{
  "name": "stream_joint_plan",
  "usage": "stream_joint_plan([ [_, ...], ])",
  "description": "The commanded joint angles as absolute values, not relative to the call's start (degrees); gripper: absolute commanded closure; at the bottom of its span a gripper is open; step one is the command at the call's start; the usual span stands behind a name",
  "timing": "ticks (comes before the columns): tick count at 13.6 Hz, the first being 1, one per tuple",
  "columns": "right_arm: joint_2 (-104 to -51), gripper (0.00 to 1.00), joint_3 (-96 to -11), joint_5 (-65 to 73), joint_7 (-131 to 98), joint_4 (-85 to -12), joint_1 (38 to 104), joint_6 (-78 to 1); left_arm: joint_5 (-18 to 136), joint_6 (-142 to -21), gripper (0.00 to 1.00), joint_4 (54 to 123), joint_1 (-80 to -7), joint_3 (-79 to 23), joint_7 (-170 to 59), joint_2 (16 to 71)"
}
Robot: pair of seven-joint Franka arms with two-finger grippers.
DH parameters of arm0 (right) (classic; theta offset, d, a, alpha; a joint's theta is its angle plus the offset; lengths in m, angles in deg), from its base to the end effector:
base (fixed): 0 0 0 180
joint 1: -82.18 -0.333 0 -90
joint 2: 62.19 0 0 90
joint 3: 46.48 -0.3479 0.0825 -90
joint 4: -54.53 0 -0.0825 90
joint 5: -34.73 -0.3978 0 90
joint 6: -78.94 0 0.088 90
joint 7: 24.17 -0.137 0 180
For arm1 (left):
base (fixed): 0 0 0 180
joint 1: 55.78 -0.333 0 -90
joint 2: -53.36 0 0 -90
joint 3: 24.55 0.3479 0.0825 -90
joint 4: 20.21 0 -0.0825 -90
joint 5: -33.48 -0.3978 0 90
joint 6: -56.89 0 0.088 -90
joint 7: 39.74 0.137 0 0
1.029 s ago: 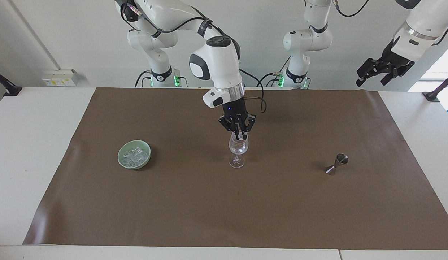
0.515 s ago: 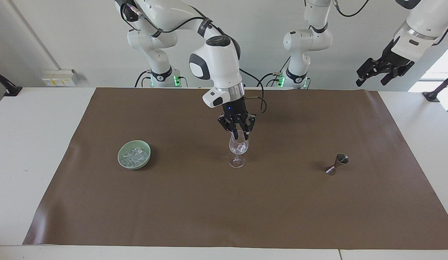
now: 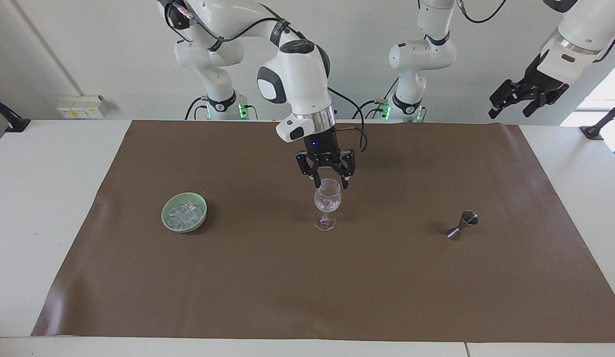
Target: Pour wine and add ice with both arms
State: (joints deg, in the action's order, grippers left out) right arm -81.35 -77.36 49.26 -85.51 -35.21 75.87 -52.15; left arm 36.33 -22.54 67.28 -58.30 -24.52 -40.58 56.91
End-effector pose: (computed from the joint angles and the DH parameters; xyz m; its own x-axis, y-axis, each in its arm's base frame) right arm 0.6104 0.3863 0.5192 0.8849 -0.3819 0.2668 -0.2871 -0.8980 -0.3334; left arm 0.5244 0.0159 0.6661 0.9956 0.0499 -0.0791 0.0538 -0.9974 0.0483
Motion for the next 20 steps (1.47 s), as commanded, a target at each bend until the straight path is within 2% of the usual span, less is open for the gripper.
stream_joint_plan([
  [1,-79.6,0.0,-74.89,51.69,-81.95,-34.07,76.65,-49.92,35.15,-22.21,0.0,68.47,-58.33,-24.72,-41.23,58.02],
  [8,-72.65,0.0,-64.43,49.94,-67.96,-33.98,76.47,-37.19,35.15,-22.21,0.0,68.47,-58.33,-24.72,-41.23,58.02],
  [10,-70.46,0.0,-60.39,44.61,-62.17,-33.98,76.38,-33.84,35.15,-22.21,0.0,68.47,-58.33,-24.72,-41.23,58.02],
  [14,-67.9,0.0,-52.48,37.12,-53.91,-34.07,76.38,-28.57,35.15,-22.21,0.0,68.47,-58.33,-24.72,-41.23,58.02],
  [18,-65.97,0.0,-45.63,35.35,-44.95,-34.15,76.38,-20.66,35.15,-22.21,0.0,68.47,-58.33,-24.72,-41.14,58.02],
  [20,-65.44,0.0,-41.84,33.15,-39.14,-34.94,76.38,-19.68,35.15,-22.21,0.0,68.38,-58.33,-24.72,-41.23,58.02],
])
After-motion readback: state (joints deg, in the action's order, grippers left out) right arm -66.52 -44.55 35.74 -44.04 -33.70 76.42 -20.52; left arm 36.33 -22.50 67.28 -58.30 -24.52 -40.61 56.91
